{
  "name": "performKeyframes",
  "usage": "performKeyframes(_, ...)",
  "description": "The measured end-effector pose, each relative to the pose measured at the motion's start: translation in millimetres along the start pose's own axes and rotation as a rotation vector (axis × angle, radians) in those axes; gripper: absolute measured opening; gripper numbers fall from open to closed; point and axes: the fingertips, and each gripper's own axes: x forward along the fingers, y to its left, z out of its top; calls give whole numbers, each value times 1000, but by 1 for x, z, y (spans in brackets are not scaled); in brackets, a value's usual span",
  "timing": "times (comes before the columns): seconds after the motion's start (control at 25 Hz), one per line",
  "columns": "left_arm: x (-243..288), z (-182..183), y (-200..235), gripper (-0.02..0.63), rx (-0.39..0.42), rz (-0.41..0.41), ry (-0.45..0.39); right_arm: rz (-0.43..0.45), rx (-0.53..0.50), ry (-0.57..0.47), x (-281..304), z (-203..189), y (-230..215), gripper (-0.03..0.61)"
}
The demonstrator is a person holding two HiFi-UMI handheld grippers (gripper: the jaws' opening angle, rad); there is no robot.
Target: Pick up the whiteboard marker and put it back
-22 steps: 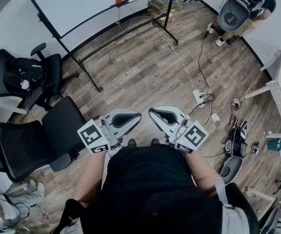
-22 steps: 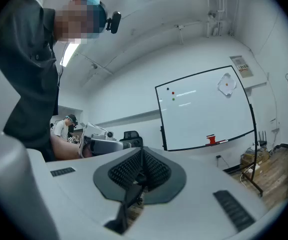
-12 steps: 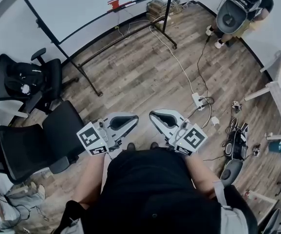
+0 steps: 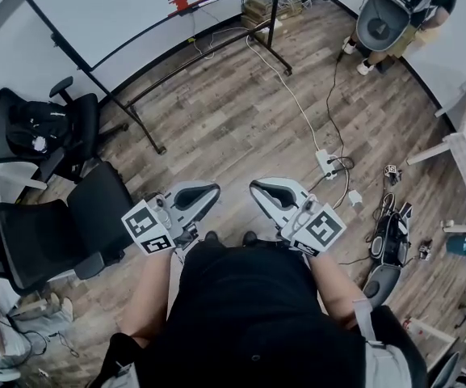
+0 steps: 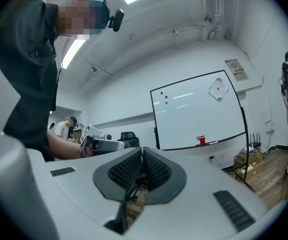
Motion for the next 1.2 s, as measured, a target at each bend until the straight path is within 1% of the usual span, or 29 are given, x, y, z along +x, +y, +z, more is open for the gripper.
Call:
performKeyframes(0.08,7,-7,1,12,-40,22,-14,-2,10,10,-13,-5,-10,25)
performKeyframes(0.2,16,-16,-2,12,-60,40,-17,0,31,23,-30,-16,-24,25)
performKeyframes(0.32,15,-21,2,12,-89,53,-13,-25,75,26,-35,-25,-42,25)
performKeyframes(0.4,14,-25,16,12,-109,68,10,-38,95,21,-28,-27,-54,25)
performKeyframes(0.48,15,-25,35,12,-120,76,27,-40,93,22,-15,-28,-65,25)
performKeyframes(0.56,20,-23,54,12,-125,70,21,-36,86,27,0,-28,-77,25)
performKeyframes(0.68,32,-14,84,12,-123,56,-5,-35,78,42,19,-26,-101,25)
performKeyframes(0.8,43,-1,122,12,-107,53,-6,-39,78,59,40,-24,-129,25)
performKeyframes(0.92,51,18,163,12,-85,50,1,-48,67,90,72,-22,-161,25)
performKeyframes(1.04,60,42,198,12,-55,35,-2,-69,71,91,99,-12,-193,25)
performKeyframes(1.2,65,68,242,12,-45,12,-30,-106,57,91,126,0,-228,25)
